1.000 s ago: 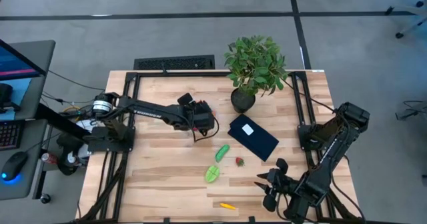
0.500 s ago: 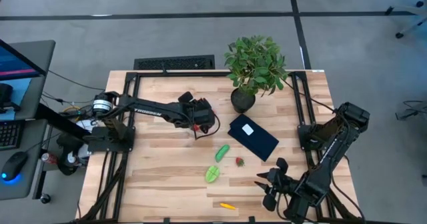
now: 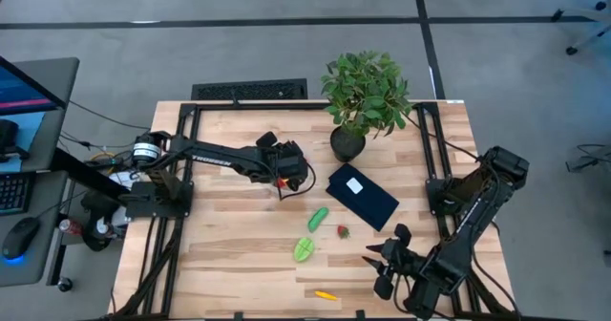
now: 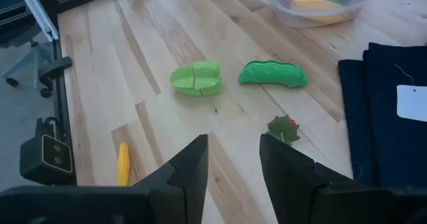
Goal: Pick and placing Produce into tupperware
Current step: Put the pink peach into the transparent bin, then put the red strawberry into the transparent bin
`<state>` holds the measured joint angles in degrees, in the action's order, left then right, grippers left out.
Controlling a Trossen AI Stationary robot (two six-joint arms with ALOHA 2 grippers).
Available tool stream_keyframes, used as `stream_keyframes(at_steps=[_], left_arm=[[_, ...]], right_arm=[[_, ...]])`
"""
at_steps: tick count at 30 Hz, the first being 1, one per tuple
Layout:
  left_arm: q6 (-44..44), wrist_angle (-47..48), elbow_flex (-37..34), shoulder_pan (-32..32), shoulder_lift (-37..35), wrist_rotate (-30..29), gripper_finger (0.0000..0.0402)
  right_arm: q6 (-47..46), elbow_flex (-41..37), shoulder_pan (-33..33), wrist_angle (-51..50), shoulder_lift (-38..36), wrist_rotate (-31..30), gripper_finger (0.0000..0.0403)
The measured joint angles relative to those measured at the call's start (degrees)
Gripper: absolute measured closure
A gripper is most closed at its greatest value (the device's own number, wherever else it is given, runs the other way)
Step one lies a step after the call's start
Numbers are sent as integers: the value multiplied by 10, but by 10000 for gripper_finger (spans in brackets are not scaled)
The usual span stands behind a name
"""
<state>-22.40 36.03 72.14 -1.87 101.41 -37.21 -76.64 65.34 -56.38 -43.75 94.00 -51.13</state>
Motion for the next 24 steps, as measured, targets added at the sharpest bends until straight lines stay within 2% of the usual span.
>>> stream_keyframes(at_steps=[14,24], left_arm=[[2,0,0,0,0,0,220],[2,2,0,0,0,-1,219]], right_arm=[[1,0,3,0,0,0,275],[3,0,8,0,0,0,275]])
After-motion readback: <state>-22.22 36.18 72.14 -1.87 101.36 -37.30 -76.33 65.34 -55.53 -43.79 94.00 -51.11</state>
